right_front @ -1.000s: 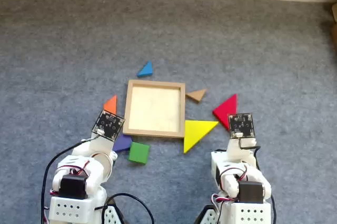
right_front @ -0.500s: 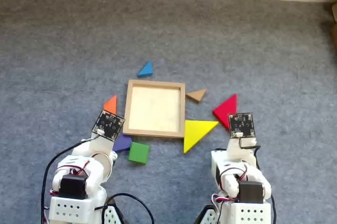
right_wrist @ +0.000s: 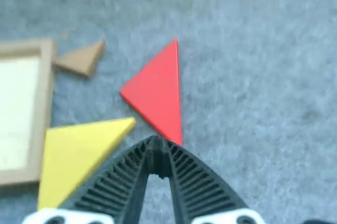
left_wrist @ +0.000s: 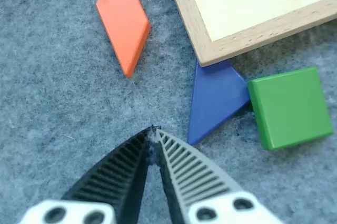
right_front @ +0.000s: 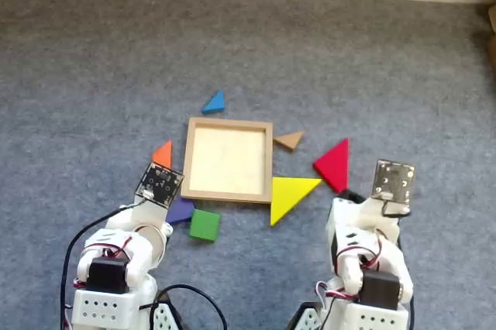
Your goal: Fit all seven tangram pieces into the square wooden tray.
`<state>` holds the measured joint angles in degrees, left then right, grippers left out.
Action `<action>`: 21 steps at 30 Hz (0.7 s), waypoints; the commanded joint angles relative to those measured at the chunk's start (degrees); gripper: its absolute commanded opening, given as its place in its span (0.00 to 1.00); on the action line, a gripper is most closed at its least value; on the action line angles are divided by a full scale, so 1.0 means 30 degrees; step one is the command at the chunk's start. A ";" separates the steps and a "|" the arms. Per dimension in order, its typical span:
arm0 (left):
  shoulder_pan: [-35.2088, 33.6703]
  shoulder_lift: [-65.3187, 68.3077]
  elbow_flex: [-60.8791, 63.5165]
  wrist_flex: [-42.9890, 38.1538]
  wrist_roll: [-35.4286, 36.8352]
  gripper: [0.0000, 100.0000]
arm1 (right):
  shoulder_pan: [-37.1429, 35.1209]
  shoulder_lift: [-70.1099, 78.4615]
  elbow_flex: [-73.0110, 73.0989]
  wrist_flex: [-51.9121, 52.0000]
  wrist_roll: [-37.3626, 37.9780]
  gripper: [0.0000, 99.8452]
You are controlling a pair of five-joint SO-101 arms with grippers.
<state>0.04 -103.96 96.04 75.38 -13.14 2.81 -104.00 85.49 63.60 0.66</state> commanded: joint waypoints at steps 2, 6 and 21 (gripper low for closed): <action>-0.0073 -0.0103 0.0366 0.0088 0.0117 0.01 | 0.0249 -0.0044 -0.2681 -0.0425 -0.0205 0.01; -0.0073 -0.0103 0.0366 0.0088 0.0117 0.01 | 0.0249 -0.0044 -0.3531 -0.0425 -0.0234 0.01; -0.0073 -0.0103 0.0366 0.0088 0.0117 0.01 | 0.0249 1.3905 -1.0593 -0.0513 -0.2491 0.01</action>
<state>0.04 -103.96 96.04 75.38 -13.14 2.73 -70.95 60.26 63.60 -5.76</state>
